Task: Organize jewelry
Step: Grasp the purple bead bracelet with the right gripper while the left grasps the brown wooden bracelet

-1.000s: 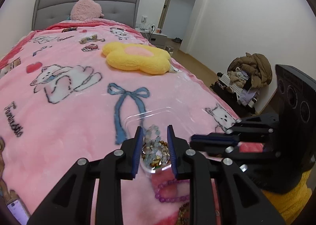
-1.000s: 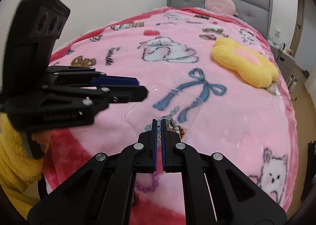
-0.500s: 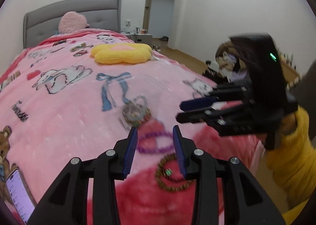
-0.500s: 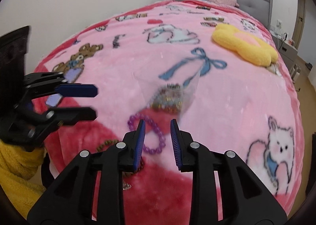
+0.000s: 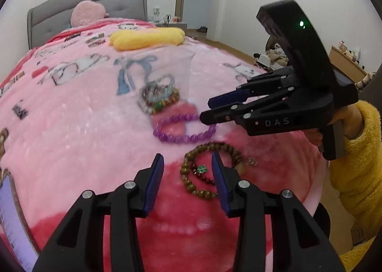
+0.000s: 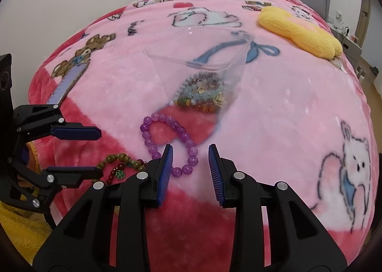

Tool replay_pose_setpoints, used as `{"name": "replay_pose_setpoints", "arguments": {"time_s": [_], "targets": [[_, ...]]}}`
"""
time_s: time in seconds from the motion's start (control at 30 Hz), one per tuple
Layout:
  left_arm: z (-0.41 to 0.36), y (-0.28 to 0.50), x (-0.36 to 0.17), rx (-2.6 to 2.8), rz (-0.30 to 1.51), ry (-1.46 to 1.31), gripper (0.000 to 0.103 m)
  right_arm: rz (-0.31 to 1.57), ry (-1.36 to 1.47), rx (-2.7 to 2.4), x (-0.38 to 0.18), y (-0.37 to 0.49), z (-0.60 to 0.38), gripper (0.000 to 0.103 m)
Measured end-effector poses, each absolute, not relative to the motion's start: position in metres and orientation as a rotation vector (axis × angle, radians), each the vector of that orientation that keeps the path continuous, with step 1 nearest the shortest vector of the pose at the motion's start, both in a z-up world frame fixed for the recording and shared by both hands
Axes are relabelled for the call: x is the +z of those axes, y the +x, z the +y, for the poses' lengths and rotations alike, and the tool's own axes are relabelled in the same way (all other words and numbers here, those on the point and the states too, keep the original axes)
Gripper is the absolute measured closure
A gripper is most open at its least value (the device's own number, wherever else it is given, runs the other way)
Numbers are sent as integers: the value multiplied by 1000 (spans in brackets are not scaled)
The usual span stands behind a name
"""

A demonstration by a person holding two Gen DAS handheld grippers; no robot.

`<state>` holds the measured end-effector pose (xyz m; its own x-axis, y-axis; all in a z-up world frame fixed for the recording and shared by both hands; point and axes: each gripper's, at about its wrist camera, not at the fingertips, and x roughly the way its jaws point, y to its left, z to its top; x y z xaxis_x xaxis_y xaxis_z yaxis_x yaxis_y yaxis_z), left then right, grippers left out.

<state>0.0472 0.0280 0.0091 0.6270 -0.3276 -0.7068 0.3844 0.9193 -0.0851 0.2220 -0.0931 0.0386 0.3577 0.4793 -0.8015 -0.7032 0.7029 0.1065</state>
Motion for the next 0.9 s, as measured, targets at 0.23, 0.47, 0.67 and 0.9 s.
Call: {"name": "replay_pose_setpoints", "arguments": {"time_s": [0.23,0.47,0.67,0.9], "targets": [[30,50,-5,-425,846,51,62,937,-305,779,32,223,-83,73],[34,50,-6,-444,860,18,70,940,-320,781,28,222,-78,77],[39,54,-8,-469,873,-37,88,942,-333,767,26,223,-77,87],[44,56,-11,-467,877,-72,93,934,-347,758,25,223,-76,93]]}}
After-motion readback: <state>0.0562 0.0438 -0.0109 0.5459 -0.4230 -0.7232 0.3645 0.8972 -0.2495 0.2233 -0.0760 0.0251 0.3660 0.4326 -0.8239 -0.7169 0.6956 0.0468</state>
